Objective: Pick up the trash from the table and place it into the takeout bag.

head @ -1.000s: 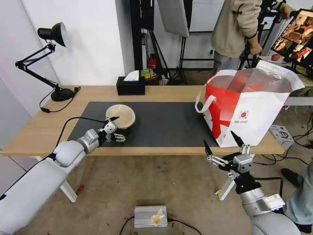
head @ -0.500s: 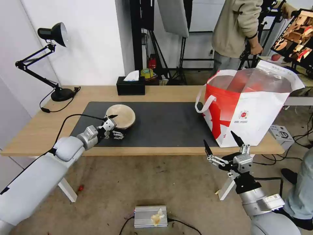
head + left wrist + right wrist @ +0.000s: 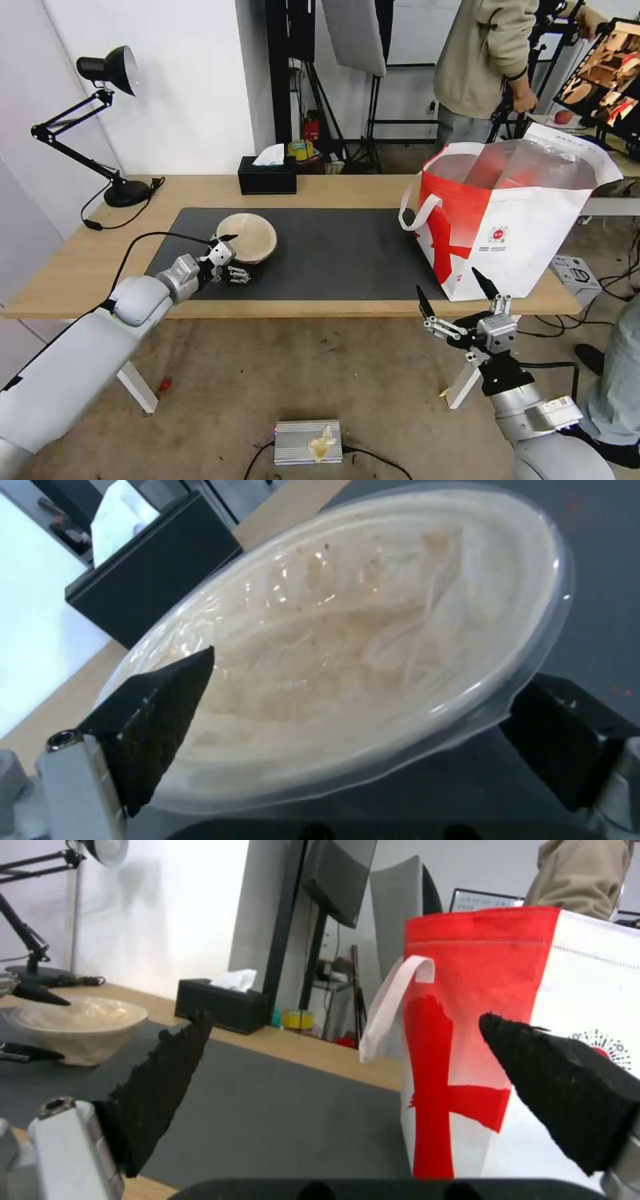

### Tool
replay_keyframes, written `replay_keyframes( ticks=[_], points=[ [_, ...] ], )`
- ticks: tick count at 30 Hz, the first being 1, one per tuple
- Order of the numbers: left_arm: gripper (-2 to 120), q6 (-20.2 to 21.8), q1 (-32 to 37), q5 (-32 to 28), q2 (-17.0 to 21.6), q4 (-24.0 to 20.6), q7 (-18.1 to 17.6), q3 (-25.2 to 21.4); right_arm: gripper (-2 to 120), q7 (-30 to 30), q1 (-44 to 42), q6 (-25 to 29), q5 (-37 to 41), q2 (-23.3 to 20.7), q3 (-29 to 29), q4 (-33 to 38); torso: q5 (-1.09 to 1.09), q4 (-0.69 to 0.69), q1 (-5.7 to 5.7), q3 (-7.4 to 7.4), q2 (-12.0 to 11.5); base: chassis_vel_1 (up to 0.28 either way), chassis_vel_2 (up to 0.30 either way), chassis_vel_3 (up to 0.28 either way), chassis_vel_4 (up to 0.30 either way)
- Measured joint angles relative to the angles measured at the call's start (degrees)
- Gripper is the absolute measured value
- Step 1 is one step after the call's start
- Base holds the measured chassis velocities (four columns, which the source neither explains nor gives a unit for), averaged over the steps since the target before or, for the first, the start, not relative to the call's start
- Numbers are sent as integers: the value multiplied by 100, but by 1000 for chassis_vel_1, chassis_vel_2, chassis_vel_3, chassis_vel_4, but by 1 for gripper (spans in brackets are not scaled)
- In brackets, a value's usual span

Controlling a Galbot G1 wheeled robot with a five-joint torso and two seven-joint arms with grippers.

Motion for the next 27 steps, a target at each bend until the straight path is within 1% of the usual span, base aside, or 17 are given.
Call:
replay_keyframes(
  ticks=[4,5,6,9,11,12,14,15,17,18,21,22,23,24,25,26,27],
  points=[
    [99,-22,-18,63,-8,43,-2,1,100,0,0,0,0,0,0,0,0,0,0,0,0,0,0,0,0],
    [95,-29,-30,81,-21,60,-5,1,100,0,0,0,0,0,0,0,0,0,0,0,0,0,0,0,0],
    [95,-29,-30,81,-21,60,-5,1,100,0,0,0,0,0,0,0,0,0,0,0,0,0,0,0,0],
    [82,-71,-78,111,-43,129,-11,26,100,0,0,0,0,0,0,0,0,0,0,0,0,0,0,0,0],
    [80,-81,-89,114,-48,145,-11,33,100,0,0,0,0,0,0,0,0,0,0,0,0,0,0,0,0],
    [72,-100,-110,116,-56,179,-11,49,100,0,0,0,0,0,0,0,0,0,0,0,0,0,0,0,0],
    [65,-109,-123,117,-60,205,-12,66,100,0,0,0,0,0,0,0,0,0,0,0,0,0,0,0,0],
    [65,-109,-123,117,-60,205,-12,66,100,0,0,0,0,0,0,0,0,0,0,0,0,0,0,0,0],
    [52,-119,-146,117,-69,242,-8,93,100,0,0,0,0,0,0,0,0,0,0,0,0,0,0,0,0],
    [52,-119,-146,117,-69,242,-8,93,100,0,0,0,0,0,0,0,0,0,0,0,0,0,0,0,0],
    [38,-126,-182,117,-78,290,3,137,100,0,0,0,0,0,0,0,0,0,0,0,0,0,0,0,0],
    [38,-126,-182,117,-78,290,3,137,100,0,0,0,0,0,0,0,0,0,0,0,0,0,0,0,0],
    [31,-129,-190,117,-83,301,8,152,100,0,0,0,0,0,0,0,0,0,0,0,0,0,0,0,0],
    [30,-130,-191,117,-84,303,9,154,100,0,0,0,0,0,0,0,0,0,0,0,0,0,0,0,0],
    [21,-133,-194,116,-94,310,11,164,100,0,0,0,0,0,0,0,0,0,0,0,0,0,0,0,0],
    [21,-133,-194,116,-94,310,11,164,100,0,0,0,0,0,0,0,0,0,0,0,0,0,0,0,0],
    [17,-135,-194,116,-102,313,11,167,100,0,0,0,0,0,0,0,0,0,0,0,0,0,0,0,0]
  ],
)
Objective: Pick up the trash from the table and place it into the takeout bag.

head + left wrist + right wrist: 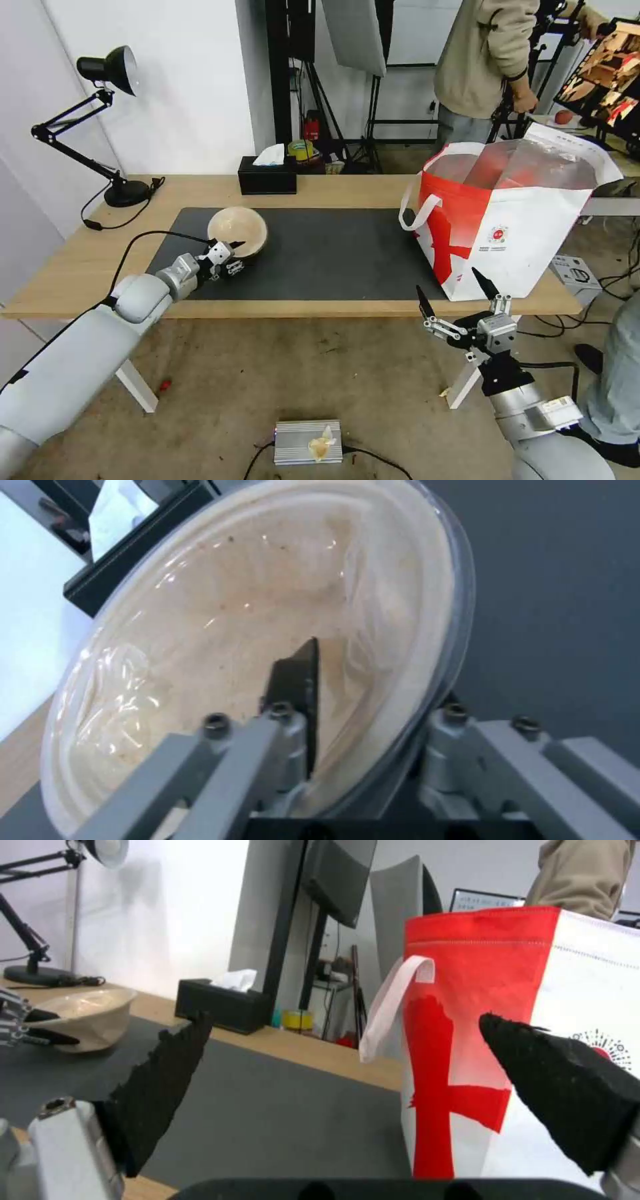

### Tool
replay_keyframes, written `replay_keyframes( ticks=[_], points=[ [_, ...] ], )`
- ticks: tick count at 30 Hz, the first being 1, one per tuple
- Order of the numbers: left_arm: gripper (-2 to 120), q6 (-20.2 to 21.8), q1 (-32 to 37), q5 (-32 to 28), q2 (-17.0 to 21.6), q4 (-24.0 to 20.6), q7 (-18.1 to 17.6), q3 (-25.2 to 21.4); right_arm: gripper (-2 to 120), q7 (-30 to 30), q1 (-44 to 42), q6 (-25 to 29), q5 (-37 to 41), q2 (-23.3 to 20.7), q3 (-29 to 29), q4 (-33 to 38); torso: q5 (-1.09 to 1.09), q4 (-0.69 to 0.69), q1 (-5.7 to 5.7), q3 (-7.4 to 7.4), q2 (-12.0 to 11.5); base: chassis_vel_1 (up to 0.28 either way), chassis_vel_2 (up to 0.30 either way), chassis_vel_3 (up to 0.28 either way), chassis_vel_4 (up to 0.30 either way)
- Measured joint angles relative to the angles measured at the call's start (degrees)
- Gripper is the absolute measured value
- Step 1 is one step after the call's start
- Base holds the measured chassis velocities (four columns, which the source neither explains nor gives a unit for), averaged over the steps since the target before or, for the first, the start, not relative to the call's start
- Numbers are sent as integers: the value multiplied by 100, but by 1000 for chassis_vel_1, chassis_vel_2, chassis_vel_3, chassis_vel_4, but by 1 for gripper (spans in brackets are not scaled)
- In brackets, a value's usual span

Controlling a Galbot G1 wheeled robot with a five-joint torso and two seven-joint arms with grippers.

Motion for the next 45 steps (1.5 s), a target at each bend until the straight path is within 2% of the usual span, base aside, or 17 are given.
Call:
replay_keyframes(
  ticks=[1,2,6,22,29,33,36,38,40,45],
  points=[
    [15,-2,0,0,-5,3,0,1,100,0,0,0,0,0,0,0,0,0,0,0,0,0,0,0,0],
    [9,-5,0,0,-16,15,-4,3,100,0,0,0,0,0,0,0,0,0,0,0,0,0,0,0,0],
    [1,-18,14,-2,-41,54,2,5,100,0,0,0,0,0,0,0,0,0,0,-1,0,0,0,0,0],
    [1,-122,119,-15,-35,41,22,-69,100,0,0,0,0,0,0,0,-1,0,0,0,-1,0,0,0,0],
    [1,-226,127,-182,43,-151,91,-85,100,0,0,0,0,0,0,0,-1,0,0,1,-2,0,0,0,0],
    [1,-283,121,-299,119,-344,76,-103,100,0,0,0,0,0,0,0,-1,0,0,1,-2,0,0,0,0],
    [1,-296,120,-472,282,-713,50,-175,100,0,0,0,0,0,0,0,0,0,0,1,-1,0,0,0,0],
    [1,-296,115,-514,326,-807,46,-190,100,0,0,0,0,0,0,0,0,0,0,1,-1,0,0,0,0],
    [1,-291,76,-695,480,-1135,32,-222,100,0,0,0,0,0,0,0,0,0,0,1,-1,0,0,0,0],
    [1,-280,5,-844,605,-1432,21,-276,100,0,0,0,0,0,0,0,2,-1,0,0,0,0,0,0,0]
  ],
)
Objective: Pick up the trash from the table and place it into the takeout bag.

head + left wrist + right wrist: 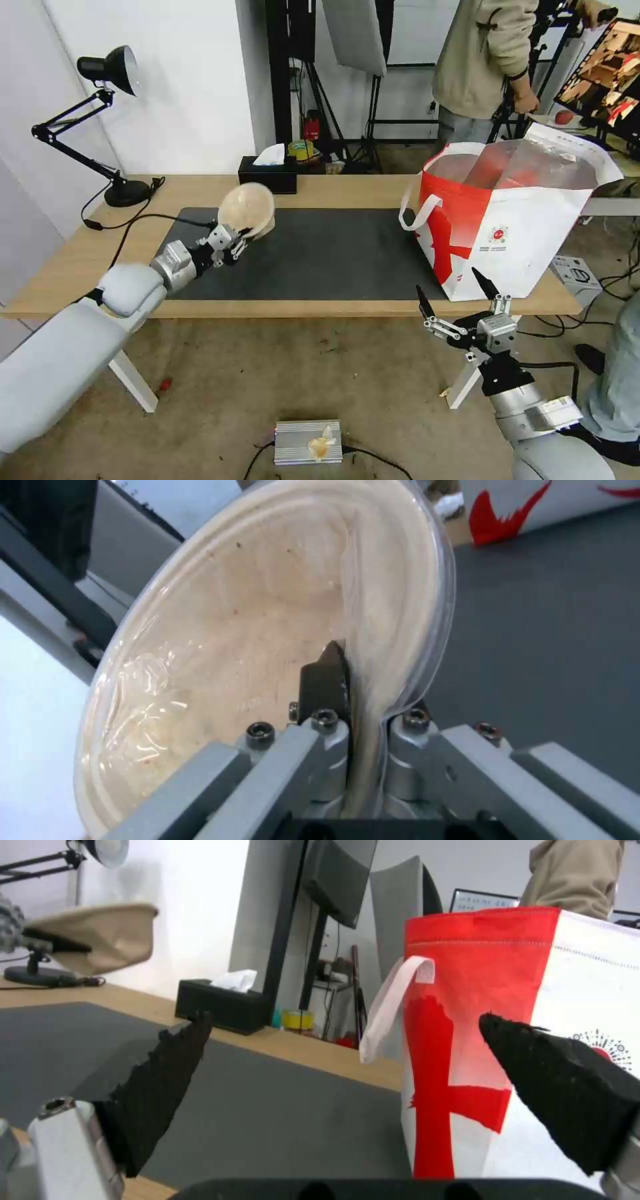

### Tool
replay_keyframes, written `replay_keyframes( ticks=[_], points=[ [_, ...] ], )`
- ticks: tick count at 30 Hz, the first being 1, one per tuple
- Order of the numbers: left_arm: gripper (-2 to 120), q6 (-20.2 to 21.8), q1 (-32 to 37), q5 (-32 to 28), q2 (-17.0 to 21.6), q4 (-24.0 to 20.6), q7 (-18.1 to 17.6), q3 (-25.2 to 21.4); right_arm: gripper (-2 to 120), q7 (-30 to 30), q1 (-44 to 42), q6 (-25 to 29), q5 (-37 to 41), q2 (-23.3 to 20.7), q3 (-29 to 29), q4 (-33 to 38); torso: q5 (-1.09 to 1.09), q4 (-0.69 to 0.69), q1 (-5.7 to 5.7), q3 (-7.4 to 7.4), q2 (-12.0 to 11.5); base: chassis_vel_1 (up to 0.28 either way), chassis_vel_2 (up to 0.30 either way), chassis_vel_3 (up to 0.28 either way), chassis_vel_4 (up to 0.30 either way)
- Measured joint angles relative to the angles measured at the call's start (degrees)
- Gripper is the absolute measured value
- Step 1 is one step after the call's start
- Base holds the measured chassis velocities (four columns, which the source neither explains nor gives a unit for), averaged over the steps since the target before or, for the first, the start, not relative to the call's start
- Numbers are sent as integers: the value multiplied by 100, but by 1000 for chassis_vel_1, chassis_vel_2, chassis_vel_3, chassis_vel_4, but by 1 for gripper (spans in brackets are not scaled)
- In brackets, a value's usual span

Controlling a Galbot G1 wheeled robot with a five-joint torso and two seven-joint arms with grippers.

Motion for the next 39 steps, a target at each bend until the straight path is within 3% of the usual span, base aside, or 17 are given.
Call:
replay_keyframes(
  ticks=[5,6,7,9,11,14,15,17,22,26,39],
  points=[
    [1,9,-83,-160,76,-162,-8,77,100,1,-1,0,0,0,1,0,-9,5,1,2,-1,0,0,0,0],
    [1,-16,-324,-319,128,-447,-8,186,100,0,2,0,0,0,0,0,-10,6,1,1,-1,0,0,0,0],
    [1,-40,-558,-436,152,-618,-23,293,100,0,1,0,0,0,0,0,7,0,0,-2,1,0,0,0,0],
    [1,-39,-712,-509,154,-697,-27,394,100,0,1,0,0,0,0,0,7,0,-1,-2,2,0,0,0,0],
    [1,-35,-1258,-716,103,-810,-105,758,100,0,-1,0,0,-1,0,0,-7,-1,0,0,1,0,0,0,0],
    [1,-64,-1706,-839,4,-787,-155,1073,100,0,0,0,0,0,0,0,3,1,0,0,1,0,0,0,0],
    [1,-111,-2005,-914,-90,-707,-168,1304,100,0,0,0,0,0,0,0,-5,1,0,0,1,0,0,0,0],
    [1,-192,-2437,-1030,-274,-531,-203,1644,100,0,0,0,0,0,0,0,0,0,0,0,1,0,0,0,0],
    [1,-300,-3080,-1242,-639,-158,-316,2112,100,0,0,0,0,0,0,0,-1,0,1,1,0,0,0,0,0],
    [1,-431,-3728,-1439,-1153,373,-407,2526,100,0,0,0,0,0,0,0,-1,-1,1,0,0,0,0,0,0],
    [1,-626,-4714,-1672,-2356,1575,-537,3392,100,0,0,0,0,0,0,0,-1,-1,1,0,0,0,0,0,0]
  ],
)
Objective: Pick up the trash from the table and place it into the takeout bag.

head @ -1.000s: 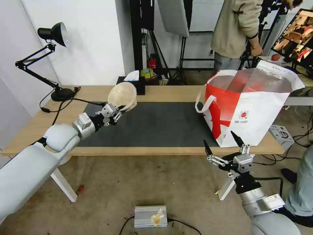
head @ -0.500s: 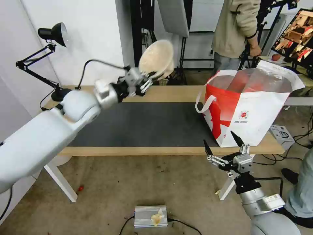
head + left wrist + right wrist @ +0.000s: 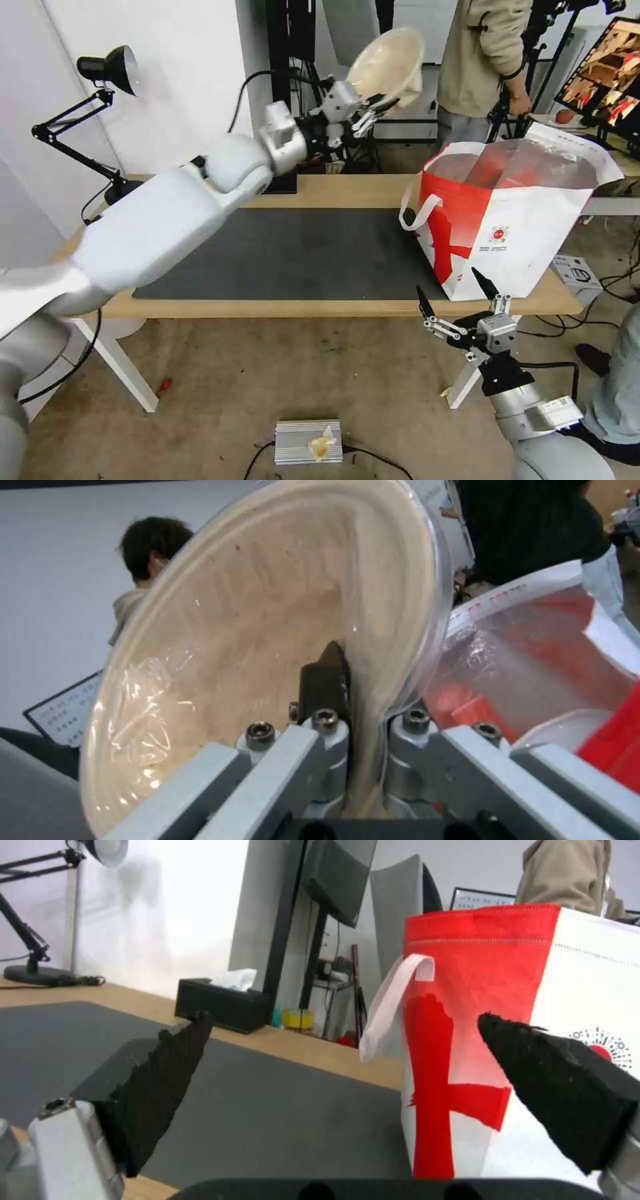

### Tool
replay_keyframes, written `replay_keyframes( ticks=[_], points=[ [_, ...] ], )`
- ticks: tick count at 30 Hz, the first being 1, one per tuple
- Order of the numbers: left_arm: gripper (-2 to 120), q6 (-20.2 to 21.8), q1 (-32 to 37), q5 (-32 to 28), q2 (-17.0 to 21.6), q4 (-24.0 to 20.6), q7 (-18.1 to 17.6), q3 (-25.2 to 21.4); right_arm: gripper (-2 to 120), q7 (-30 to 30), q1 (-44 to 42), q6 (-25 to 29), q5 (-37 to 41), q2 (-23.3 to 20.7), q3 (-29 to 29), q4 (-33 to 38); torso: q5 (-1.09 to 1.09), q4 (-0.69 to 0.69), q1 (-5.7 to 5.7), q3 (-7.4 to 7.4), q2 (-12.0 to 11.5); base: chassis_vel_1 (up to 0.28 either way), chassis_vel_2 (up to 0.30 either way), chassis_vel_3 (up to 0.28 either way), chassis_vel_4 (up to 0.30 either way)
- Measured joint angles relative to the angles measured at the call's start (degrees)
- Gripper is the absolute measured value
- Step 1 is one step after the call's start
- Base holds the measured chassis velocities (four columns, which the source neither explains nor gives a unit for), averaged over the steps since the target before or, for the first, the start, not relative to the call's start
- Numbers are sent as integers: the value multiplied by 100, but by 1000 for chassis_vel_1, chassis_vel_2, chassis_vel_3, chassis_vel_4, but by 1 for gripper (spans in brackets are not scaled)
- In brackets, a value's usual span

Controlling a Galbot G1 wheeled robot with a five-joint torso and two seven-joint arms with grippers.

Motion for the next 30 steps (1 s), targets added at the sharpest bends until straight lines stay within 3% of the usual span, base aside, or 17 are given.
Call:
replay_keyframes(
  ticks=[16,19,25,30],
  points=[
    [1,-232,-450,126,-1325,1472,5,250,100,0,0,0,0,0,0,0,-1,1,0,0,0,0,0,0,0],
    [1,-337,-476,241,-1682,1861,74,256,100,0,0,0,0,0,0,0,0,0,0,0,0,0,0,0,0],
    [1,-403,-484,343,-1907,2091,165,256,100,0,0,0,0,0,0,0,-1,1,0,0,0,0,0,0,0],
    [1,-532,-494,516,-2370,2617,328,248,100,0,0,0,0,0,0,0,-1,1,0,0,0,0,0,0,0]
  ],
)
